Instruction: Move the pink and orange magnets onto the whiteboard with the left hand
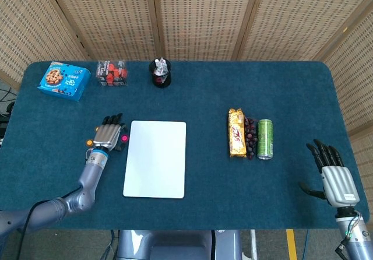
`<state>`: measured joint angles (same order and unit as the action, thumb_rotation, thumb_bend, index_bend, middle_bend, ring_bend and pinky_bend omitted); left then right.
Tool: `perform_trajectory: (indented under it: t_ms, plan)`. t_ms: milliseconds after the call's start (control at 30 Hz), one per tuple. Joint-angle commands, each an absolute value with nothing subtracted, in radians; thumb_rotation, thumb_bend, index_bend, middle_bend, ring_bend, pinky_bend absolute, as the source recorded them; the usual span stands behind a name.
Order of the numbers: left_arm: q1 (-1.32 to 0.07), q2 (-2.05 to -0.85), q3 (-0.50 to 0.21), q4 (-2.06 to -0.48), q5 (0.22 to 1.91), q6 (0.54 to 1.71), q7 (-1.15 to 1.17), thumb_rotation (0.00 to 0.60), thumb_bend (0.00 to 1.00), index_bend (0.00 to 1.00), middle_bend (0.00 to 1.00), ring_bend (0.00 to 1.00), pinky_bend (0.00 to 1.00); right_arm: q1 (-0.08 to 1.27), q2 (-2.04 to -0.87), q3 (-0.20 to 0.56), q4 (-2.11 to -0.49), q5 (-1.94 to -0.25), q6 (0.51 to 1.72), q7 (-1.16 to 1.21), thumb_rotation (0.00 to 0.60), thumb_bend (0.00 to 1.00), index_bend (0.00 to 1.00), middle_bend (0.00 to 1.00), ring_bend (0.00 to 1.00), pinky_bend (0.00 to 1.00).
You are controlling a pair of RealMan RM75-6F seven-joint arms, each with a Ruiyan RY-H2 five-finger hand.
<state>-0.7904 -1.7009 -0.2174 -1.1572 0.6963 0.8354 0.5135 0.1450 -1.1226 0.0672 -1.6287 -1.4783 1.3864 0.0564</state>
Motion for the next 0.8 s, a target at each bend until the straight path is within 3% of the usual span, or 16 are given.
perform_trajectory:
  t_ms: [33,200,467,800]
  plan:
    - [-0.793,-1.704,-0.216,-1.157,0.693,0.840,0.517,0.600,0.36,0.41,0.00,0.00,0.00,0.145,-1.122,0.067,-1.629,-1.478,1.386,0.058,0.600,0.26,0.00,0.00,0.00,0.00]
    - [-0.793,-1.712,-0.209,-1.152,0.688,0.856,0.526,0.600,0.36,0.58,0.00,0.00,0.00,0.145,-1.122,0.066,-1.628,-1.480,1.387,0.061,0.600,0.26,0.00,0.00,0.00,0.00]
    - [-0.785,-1.674,-0.208,-1.214,0.712,0.884,0.520,0.600,0.37,0.59,0.00,0.00,0.00,0.145,-1.121,0.066,-1.628,-1.480,1.388,0.066,0.600,0.26,0.00,0.00,0.00,0.00]
    - [-0.753,-1.546,-0.161,-1.455,0.822,0.924,0.510,0.600,0.37,0.59,0.00,0.00,0.00,0.144,-1.120,0.065,-1.630,-1.482,1.389,0.070,0.600,0.26,0.00,0.00,0.00,0.00]
